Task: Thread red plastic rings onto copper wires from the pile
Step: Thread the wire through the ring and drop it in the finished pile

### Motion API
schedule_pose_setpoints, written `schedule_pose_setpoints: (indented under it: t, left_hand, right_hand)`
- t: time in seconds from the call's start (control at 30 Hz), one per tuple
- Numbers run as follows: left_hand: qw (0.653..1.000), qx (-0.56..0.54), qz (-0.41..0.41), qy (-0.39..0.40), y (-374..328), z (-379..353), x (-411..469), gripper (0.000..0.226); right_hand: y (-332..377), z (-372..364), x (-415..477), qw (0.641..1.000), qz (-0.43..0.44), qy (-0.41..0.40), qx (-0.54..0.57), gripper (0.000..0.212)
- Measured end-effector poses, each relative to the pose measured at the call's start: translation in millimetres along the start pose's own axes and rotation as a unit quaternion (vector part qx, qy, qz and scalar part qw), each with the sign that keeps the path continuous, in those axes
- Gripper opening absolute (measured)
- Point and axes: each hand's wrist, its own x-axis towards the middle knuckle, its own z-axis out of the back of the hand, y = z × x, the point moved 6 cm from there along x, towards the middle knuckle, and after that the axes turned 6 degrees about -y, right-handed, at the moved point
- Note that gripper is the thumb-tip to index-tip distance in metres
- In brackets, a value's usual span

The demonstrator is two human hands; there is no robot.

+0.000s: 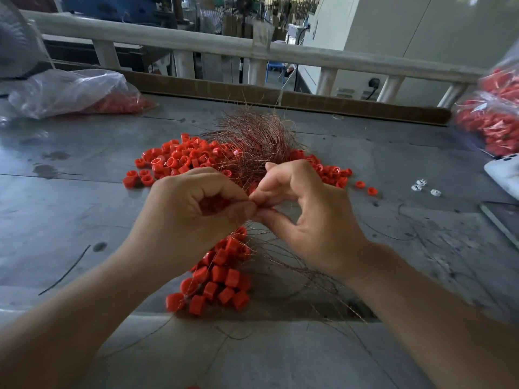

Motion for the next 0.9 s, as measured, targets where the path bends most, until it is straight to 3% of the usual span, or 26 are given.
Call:
schedule_pose_setpoints:
  t: [0.3,0.43,0.67,0.77,0.9]
  left_hand:
    - [0.999,-0.024,0.038,-0.004,3.4,0.7,-0.8,0.012]
    - [0.982,-0.153,0.102,-0.041,12.7,6.4,2.1,0.017]
    - [0.982,-0.157,0.103,-0.036,13.9,6.8,2.4,0.012]
    - [0.985,-0.149,0.082,-0.017,13.1,5.7,2.0,0.034]
    - [0.979,-0.18,0.092,-0.007,14.1,2.6,1.2,0.043]
  right_hand:
    - [3.4,-5.4,-1.4,1.0,0.008,0.026,-0.011,0.039]
    - [6.3,-1.7,-0.4,0.996,0.034,0.0,-0.084,0.02]
    - [5.9,12.5,6.3,0.99,0.027,-0.037,-0.133,0.01]
    - [5.0,24.2,7.7,0.987,0.018,-0.08,-0.135,0.007]
    - [8.2,30.4,8.3,0.989,0.008,-0.093,-0.116,0.001]
